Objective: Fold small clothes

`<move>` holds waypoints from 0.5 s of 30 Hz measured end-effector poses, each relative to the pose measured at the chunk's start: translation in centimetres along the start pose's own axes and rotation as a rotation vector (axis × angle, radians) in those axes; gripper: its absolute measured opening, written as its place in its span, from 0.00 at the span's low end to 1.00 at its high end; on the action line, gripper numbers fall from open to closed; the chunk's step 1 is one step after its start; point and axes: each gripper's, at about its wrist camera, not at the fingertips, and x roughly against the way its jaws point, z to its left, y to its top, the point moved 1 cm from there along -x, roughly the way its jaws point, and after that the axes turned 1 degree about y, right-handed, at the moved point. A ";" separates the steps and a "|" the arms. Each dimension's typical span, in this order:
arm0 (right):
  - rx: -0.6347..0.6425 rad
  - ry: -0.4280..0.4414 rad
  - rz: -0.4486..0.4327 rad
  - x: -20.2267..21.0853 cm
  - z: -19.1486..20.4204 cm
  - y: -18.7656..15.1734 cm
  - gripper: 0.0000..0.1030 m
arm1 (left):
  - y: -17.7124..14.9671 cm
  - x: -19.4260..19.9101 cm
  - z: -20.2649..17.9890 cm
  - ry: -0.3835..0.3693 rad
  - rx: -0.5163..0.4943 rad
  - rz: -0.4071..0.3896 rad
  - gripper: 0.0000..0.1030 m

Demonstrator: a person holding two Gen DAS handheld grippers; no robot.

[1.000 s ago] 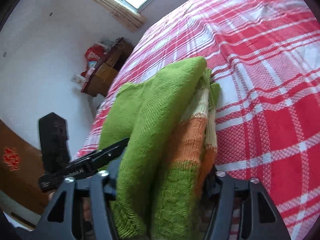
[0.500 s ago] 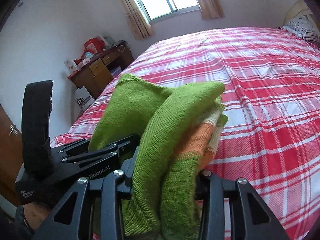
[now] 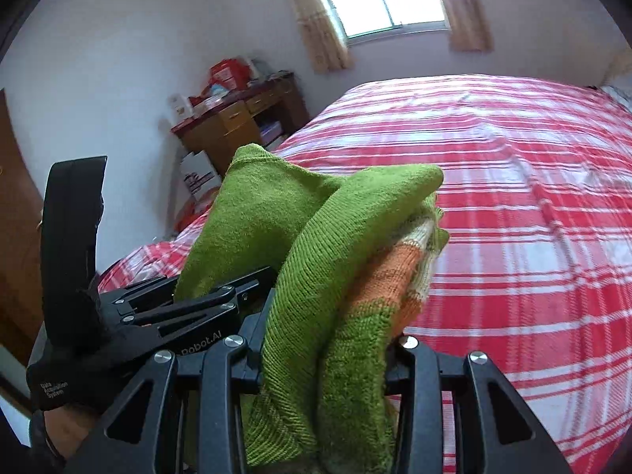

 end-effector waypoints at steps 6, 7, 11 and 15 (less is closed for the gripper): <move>0.077 0.066 0.050 -3.0 4.3 -0.1 0.38 | -1.1 0.5 4.6 0.063 0.079 0.012 0.37; 0.091 0.080 0.059 -3.6 5.1 -0.1 0.38 | -1.2 0.6 5.3 0.075 0.091 0.013 0.37; 0.137 0.124 0.082 -5.8 7.6 0.5 0.38 | -1.2 0.9 8.0 0.108 0.139 0.007 0.37; 0.176 0.177 0.087 -7.9 9.5 1.6 0.38 | -0.4 1.2 10.5 0.166 0.170 -0.020 0.37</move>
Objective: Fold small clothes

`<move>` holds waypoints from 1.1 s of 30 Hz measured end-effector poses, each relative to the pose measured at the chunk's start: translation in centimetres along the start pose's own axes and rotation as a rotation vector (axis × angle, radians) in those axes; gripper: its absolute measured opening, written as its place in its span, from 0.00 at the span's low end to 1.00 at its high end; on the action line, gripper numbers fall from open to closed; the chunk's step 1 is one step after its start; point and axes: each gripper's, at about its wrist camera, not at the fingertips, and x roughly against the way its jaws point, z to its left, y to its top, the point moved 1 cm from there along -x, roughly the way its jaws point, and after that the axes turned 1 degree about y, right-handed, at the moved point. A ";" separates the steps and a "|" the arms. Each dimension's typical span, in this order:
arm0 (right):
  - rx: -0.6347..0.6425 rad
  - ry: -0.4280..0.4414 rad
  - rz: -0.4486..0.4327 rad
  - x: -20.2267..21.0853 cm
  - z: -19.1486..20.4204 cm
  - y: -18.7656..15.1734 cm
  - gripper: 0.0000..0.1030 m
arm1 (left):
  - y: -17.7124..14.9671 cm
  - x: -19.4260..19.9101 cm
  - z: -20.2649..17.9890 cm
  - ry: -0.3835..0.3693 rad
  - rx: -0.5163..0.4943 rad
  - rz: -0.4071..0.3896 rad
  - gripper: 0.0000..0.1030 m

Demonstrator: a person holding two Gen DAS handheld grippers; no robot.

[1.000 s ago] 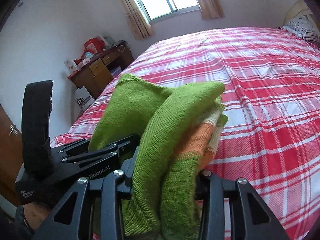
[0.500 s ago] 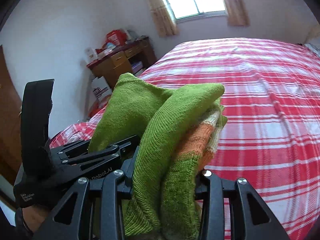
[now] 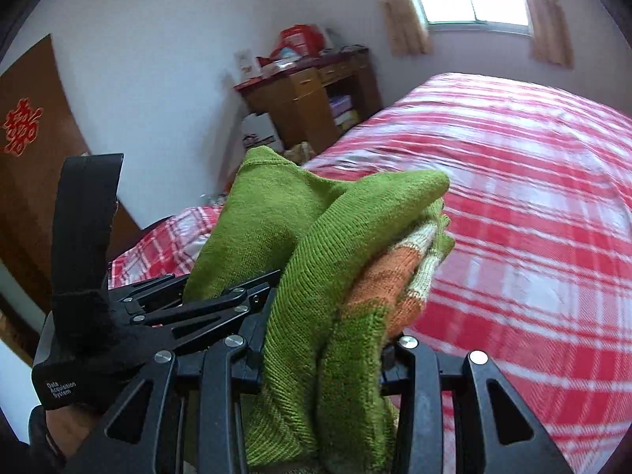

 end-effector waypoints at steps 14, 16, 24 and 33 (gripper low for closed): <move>0.089 0.117 -0.091 -11.5 1.2 6.8 0.37 | 6.2 -6.8 6.6 0.204 0.016 -0.074 0.37; 0.089 0.101 -0.072 -14.1 0.4 7.0 0.37 | 6.1 -9.1 7.0 0.223 0.020 -0.041 0.37; -0.100 0.148 0.048 -19.4 -5.0 6.8 0.39 | 5.5 -10.8 8.9 0.184 0.104 0.003 0.54; -0.205 0.166 0.091 -15.9 -6.8 5.7 0.60 | 3.4 -7.4 14.8 -0.069 0.368 0.034 0.75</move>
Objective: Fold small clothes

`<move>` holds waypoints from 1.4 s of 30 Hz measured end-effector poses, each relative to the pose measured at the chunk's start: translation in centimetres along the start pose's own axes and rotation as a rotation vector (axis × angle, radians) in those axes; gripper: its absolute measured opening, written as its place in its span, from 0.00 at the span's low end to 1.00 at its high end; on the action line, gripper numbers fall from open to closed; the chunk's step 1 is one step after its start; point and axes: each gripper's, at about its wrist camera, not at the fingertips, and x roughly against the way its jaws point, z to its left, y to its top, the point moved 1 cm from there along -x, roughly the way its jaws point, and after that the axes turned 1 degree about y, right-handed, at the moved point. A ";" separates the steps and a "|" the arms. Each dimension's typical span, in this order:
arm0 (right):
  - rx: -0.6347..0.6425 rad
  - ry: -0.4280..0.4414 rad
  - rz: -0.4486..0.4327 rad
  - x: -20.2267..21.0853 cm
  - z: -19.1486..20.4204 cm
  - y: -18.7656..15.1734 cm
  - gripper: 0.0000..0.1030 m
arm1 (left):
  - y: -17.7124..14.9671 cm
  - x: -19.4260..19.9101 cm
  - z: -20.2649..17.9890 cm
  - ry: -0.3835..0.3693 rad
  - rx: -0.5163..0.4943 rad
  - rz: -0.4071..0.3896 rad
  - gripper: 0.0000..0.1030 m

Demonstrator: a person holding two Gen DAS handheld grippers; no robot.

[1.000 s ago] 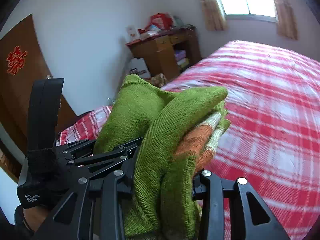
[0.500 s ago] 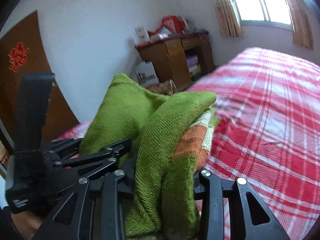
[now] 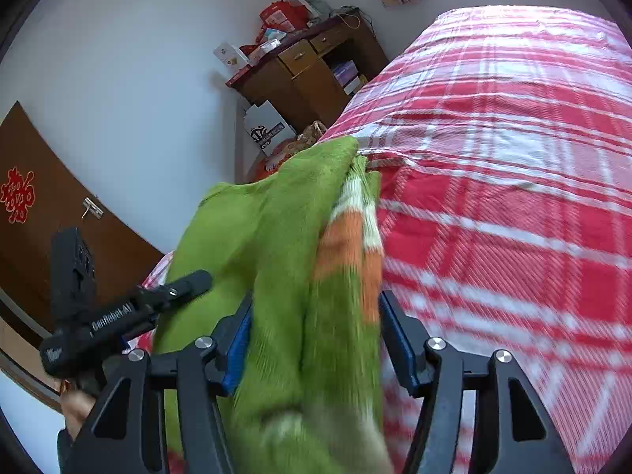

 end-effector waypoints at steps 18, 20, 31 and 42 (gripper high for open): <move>0.009 0.006 0.094 1.8 2.4 -6.9 0.35 | -7.8 3.3 -2.3 -0.035 -0.078 0.026 0.46; -0.078 0.072 0.115 2.0 2.4 -6.9 0.34 | -7.7 4.0 -2.9 0.018 -0.106 0.027 0.43; -0.080 0.020 0.136 3.9 2.3 -8.9 0.33 | -9.2 4.3 -3.2 0.151 -0.176 0.055 0.48; -0.030 -0.056 0.032 8.7 3.0 -11.7 0.39 | -11.4 6.6 -2.8 0.218 -0.206 0.031 0.68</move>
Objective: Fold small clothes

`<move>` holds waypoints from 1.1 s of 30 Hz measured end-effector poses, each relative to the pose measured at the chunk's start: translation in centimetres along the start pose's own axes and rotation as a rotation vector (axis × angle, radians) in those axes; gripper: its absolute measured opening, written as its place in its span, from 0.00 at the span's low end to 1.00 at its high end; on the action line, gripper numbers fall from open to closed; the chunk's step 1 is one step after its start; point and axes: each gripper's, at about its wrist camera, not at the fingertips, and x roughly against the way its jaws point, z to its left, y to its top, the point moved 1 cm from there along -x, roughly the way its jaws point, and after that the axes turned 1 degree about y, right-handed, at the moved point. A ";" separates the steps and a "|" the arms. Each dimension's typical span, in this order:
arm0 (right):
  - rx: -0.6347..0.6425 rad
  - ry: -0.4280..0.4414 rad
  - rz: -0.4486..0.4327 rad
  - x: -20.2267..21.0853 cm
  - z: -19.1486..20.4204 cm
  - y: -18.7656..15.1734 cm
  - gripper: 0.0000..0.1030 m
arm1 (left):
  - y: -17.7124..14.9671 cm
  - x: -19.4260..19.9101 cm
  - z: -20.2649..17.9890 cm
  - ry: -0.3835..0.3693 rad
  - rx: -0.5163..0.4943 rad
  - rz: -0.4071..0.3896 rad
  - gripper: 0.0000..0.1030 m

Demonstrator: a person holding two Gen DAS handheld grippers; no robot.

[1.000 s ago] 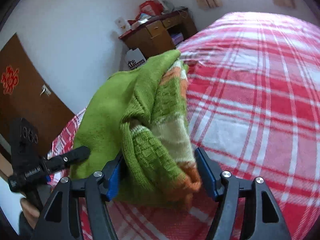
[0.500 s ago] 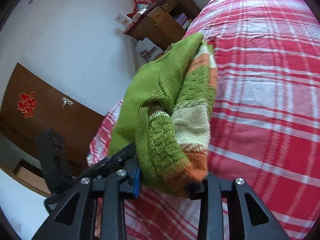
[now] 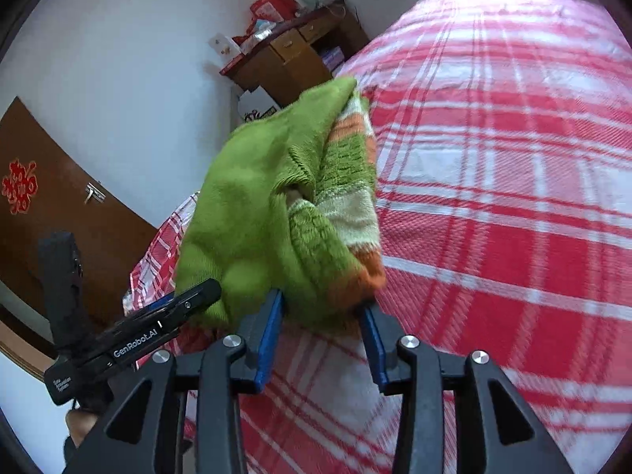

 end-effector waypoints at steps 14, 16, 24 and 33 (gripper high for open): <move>0.254 -0.290 -0.118 6.2 4.9 -3.5 0.61 | -4.5 2.3 -1.3 0.059 -0.103 0.015 0.68; 0.248 -0.300 -0.113 6.5 4.9 -4.0 0.61 | -5.0 2.7 -1.3 0.068 -0.112 0.014 0.68; 0.275 -0.407 -0.113 8.5 5.2 -6.2 0.61 | -6.2 5.6 -2.8 0.103 -0.163 -0.042 0.80; 0.280 -0.501 -0.113 10.8 5.6 -7.3 0.62 | -7.9 7.4 -6.3 0.082 -0.220 -0.041 0.90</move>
